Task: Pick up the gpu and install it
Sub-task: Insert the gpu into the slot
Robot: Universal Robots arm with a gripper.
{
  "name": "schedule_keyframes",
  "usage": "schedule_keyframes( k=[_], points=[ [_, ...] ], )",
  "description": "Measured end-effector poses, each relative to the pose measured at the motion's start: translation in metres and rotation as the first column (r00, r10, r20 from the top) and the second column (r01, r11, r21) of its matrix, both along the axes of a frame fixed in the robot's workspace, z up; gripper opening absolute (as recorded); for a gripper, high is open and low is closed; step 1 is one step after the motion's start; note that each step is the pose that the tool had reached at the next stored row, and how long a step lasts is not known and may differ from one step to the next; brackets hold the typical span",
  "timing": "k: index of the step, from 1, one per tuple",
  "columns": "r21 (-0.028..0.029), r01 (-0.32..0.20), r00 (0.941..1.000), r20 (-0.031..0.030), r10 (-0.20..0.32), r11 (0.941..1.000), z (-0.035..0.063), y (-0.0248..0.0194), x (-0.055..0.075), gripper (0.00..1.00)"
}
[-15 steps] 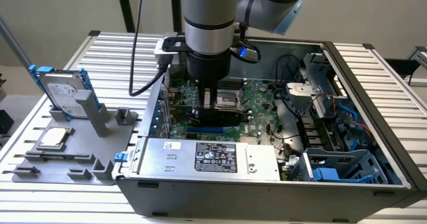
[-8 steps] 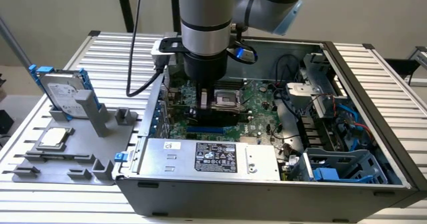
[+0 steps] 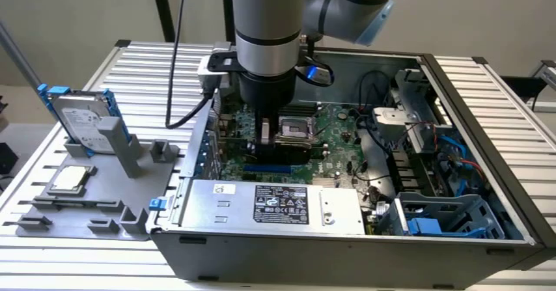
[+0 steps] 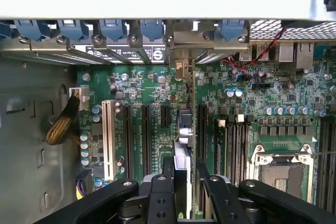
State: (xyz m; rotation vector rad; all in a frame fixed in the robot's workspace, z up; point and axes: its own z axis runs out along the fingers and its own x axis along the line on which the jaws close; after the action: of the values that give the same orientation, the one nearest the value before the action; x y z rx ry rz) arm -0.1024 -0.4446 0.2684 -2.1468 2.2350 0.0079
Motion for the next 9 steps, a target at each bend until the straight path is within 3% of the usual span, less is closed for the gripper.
schedule_keyframes(
  k=[9],
  points=[
    [0.0012,0.001,1.0,-0.0008,-0.001,1.0,-0.0054,0.0,0.0,0.27]
  ],
)
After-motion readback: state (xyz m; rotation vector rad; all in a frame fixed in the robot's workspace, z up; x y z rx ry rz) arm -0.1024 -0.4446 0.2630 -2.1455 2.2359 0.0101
